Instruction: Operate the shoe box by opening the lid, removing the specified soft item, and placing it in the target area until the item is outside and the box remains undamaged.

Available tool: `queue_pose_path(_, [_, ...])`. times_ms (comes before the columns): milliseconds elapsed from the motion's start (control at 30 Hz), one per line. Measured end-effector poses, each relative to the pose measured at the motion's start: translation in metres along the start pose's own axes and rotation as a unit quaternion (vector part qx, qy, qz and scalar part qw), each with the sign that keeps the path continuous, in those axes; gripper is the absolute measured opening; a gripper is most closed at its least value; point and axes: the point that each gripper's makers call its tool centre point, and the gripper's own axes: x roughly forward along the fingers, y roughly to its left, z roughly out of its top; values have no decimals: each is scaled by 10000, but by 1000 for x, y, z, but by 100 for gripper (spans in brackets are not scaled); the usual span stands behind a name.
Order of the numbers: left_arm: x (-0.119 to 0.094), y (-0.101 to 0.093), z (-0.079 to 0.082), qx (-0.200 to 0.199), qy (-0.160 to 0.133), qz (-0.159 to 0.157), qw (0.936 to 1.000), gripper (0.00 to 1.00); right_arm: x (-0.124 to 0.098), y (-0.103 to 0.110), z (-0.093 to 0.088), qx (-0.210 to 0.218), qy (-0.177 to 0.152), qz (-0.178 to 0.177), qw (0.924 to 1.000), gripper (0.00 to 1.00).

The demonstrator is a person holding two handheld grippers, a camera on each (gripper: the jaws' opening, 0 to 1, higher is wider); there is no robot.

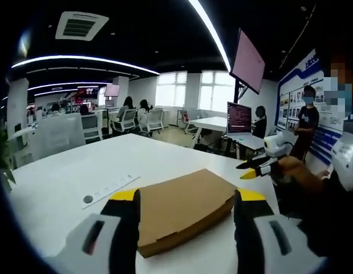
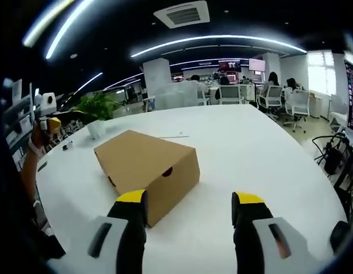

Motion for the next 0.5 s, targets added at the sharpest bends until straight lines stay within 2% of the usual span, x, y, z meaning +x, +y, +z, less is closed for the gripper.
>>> queue_pose_path(67, [2,1,0,-15,-1,12,10000,72,3,5,0,282,-47,169,9994,61])
queue_pose_path(100, [7,-2,-2,-79,34,-80,9999,72,8,4,-1,326,-77,232,9992,61])
queue_pose_path(267, [14,-14,4,16,-30,-333,9994,74,16,-1,-9,352,39,227,9991,60])
queue_pose_path(500, [14,-14,9,137,-134,-248,9995,71,27,1,-17,475,199,390,9979,60])
